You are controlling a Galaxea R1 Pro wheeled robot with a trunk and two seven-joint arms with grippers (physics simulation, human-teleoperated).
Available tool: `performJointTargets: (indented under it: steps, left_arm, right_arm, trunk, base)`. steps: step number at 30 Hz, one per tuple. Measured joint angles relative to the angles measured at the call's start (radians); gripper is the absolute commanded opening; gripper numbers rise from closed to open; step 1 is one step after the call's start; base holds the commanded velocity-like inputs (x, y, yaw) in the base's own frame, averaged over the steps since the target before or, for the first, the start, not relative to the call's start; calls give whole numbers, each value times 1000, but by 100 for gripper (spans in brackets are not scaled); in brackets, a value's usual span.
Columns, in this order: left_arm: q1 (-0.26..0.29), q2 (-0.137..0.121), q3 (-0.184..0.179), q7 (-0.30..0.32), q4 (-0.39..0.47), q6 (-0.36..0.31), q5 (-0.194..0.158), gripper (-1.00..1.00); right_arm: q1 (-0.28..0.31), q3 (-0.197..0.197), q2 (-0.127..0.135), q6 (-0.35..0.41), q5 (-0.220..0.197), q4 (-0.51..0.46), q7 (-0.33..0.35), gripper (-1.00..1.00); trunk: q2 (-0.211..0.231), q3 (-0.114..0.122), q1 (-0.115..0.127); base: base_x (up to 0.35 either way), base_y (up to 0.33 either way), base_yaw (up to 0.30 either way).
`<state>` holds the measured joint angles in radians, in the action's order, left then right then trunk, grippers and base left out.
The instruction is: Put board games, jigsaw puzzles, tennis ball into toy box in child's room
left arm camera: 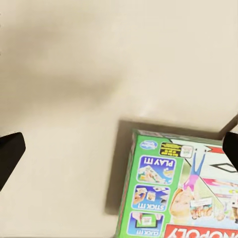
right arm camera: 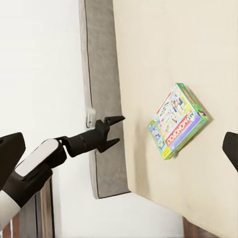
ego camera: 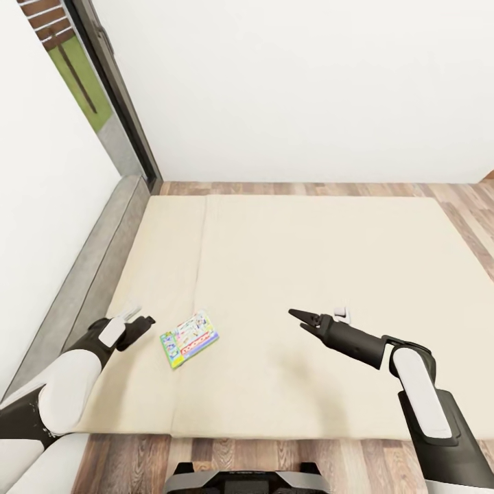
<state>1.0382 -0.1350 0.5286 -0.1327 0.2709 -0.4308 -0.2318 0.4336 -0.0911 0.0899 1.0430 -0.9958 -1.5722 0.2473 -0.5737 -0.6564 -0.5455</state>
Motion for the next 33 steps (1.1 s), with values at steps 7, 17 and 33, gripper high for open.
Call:
performJointTargets:
  steps: [7,17,33]
  left_arm:
    - [0,4,46,0,-6,2,-76,100]
    - [0,16,70,0,-1,2,-155,100]
    - [5,64,71,5,24,13,-161,100]
  right_arm:
    - [1,4,-1,0,0,0,0,100]
    - [7,4,2,0,0,0,2,100]
    - [23,33,-3,0,0,0,3,100]
  trunk:
    - [0,-11,0]
    - [0,-27,0]
    - [0,-53,0]
  base:
    - [0,0,61]
    - [0,0,54]
    - [0,0,5]
